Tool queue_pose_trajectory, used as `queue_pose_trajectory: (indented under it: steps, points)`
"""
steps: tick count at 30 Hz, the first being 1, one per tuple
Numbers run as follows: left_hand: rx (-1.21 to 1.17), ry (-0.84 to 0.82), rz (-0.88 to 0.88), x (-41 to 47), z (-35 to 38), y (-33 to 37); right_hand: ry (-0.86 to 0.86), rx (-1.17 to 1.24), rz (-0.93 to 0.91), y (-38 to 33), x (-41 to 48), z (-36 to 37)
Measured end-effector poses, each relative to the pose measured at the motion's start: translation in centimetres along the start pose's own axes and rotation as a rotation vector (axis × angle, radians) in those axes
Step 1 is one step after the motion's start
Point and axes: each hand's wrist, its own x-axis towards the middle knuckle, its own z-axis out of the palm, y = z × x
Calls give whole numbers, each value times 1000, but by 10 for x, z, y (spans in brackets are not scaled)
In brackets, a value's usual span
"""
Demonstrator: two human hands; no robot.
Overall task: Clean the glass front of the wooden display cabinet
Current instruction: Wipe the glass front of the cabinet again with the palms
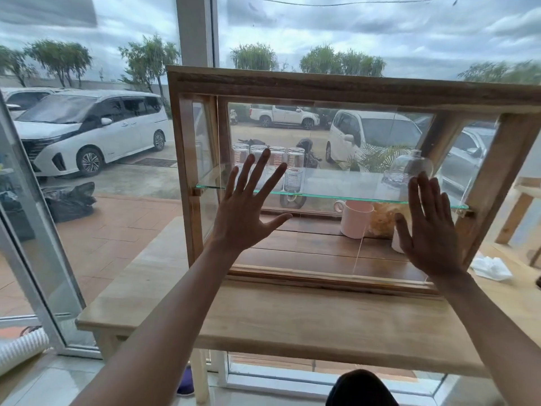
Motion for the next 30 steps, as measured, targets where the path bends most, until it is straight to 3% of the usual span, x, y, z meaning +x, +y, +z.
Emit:
queue_pose_trajectory:
  steps: [5, 10, 13, 23, 30]
  points:
    - [-33, -3, -36, -6, -5, 9, 40, 51, 43, -15, -5, -5]
    - [-88, -17, 107, 21, -8, 36, 91, 65, -51, -39, 21, -4]
    - [-56, -12, 79, 37, -5, 43, 119, 93, -48, -43, 33, 0]
    - [59, 90, 148, 38, 12, 16, 140, 19, -52, -23, 33, 14]
    - [14, 98, 147, 33, 6, -4, 156, -7, -54, -19, 33, 17]
